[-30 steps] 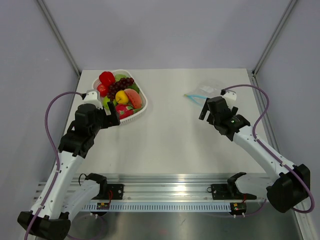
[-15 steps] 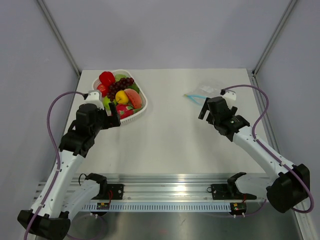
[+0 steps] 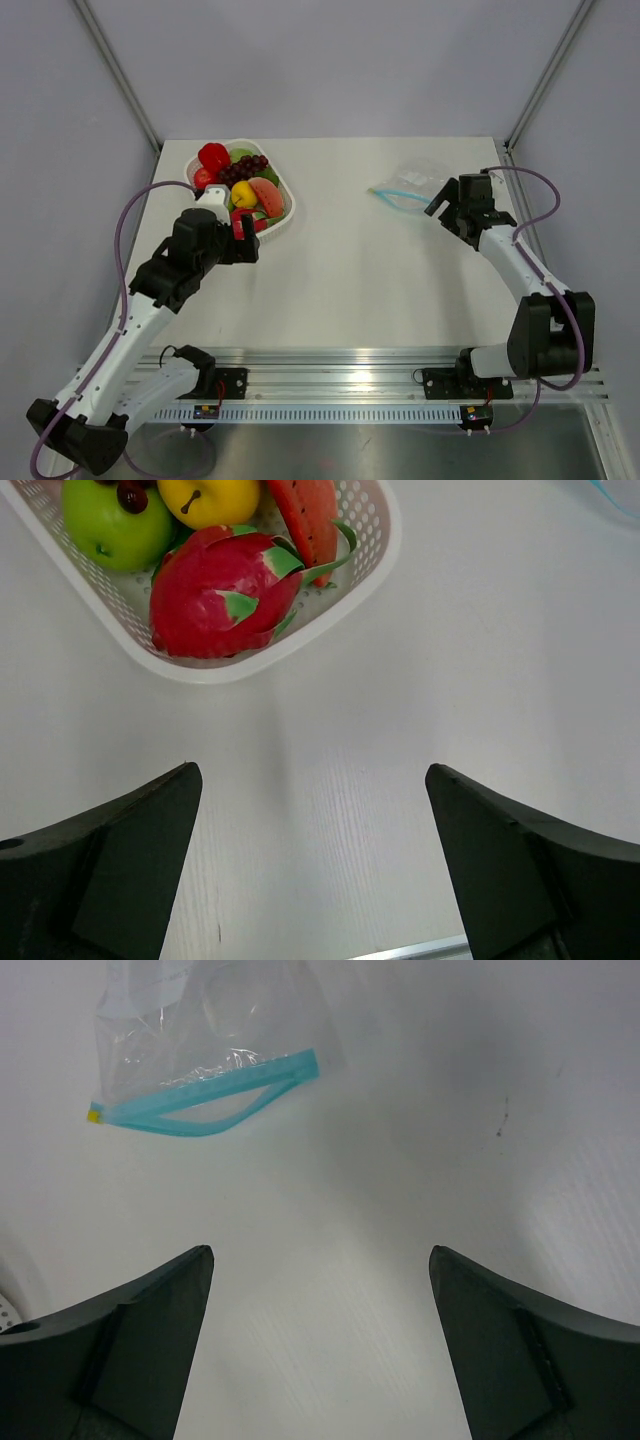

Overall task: Place the food in the zip-top bag and seal the zipper
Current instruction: Pick up the zipper food storage bag at the center of the board.

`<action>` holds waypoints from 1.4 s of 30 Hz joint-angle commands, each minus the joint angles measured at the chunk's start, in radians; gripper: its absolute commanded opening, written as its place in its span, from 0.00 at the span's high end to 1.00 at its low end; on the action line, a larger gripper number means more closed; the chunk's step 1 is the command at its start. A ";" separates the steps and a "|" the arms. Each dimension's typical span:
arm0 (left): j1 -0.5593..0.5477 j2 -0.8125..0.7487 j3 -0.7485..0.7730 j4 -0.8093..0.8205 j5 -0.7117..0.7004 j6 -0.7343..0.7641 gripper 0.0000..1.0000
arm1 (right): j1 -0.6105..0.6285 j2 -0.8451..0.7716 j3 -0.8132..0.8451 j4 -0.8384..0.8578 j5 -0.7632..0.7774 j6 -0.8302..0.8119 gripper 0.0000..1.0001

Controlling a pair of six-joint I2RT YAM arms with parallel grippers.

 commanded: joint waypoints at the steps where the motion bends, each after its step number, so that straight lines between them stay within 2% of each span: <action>1: -0.021 0.002 0.052 0.020 -0.023 -0.011 0.01 | 0.001 0.085 0.028 0.119 -0.097 0.044 0.04; 4: -0.025 -0.001 0.055 0.015 -0.023 -0.009 0.01 | -0.001 0.117 -0.006 0.197 -0.112 0.058 0.08; 9: -0.027 0.004 0.055 0.014 -0.011 -0.011 0.01 | 0.002 0.159 -0.015 0.277 -0.172 0.136 0.08; 12: -0.027 0.010 0.058 0.017 -0.003 -0.020 0.01 | 0.038 0.165 0.017 0.338 -0.189 0.169 0.12; 13: -0.028 0.010 0.060 0.017 -0.003 -0.021 0.01 | 0.054 0.182 0.041 0.305 -0.183 0.135 0.13; 15: -0.028 0.019 0.066 0.015 0.002 -0.021 0.01 | 0.141 0.208 0.160 0.221 -0.036 0.057 0.15; 16: -0.030 0.022 0.078 0.001 0.000 -0.018 0.01 | 0.182 0.223 0.205 0.126 0.027 0.008 0.15; 17: -0.028 0.027 0.083 -0.005 -0.001 -0.017 0.01 | 0.212 0.260 0.244 0.086 0.151 -0.112 0.15; 20: -0.030 0.025 0.086 -0.014 -0.009 -0.011 0.01 | 0.289 0.347 0.371 -0.040 0.313 -0.325 0.11; 24: -0.032 0.010 0.081 -0.008 -0.021 -0.004 0.01 | 0.305 0.418 0.410 -0.079 0.327 -0.523 0.13; 28: -0.032 0.007 0.085 -0.011 -0.027 0.003 0.01 | 0.354 0.375 0.278 0.120 0.350 -0.838 0.14; 30: -0.032 0.005 0.078 -0.009 -0.031 0.005 0.01 | 0.363 0.366 0.253 0.156 0.353 -0.885 0.12; 31: -0.032 0.005 0.074 -0.009 -0.031 0.003 0.01 | 0.361 0.387 0.282 0.066 0.341 -0.888 0.11; 33: -0.032 0.005 0.068 -0.005 -0.028 0.002 0.01 | 0.361 0.419 0.334 0.018 0.353 -0.916 0.14; 35: -0.032 0.007 0.063 -0.002 -0.023 0.000 0.01 | 0.363 0.439 0.324 0.048 0.345 -0.980 0.19; 42: -0.032 0.002 0.055 -0.005 -0.026 0.002 0.01 | 0.363 0.498 0.331 0.169 0.385 -1.118 0.20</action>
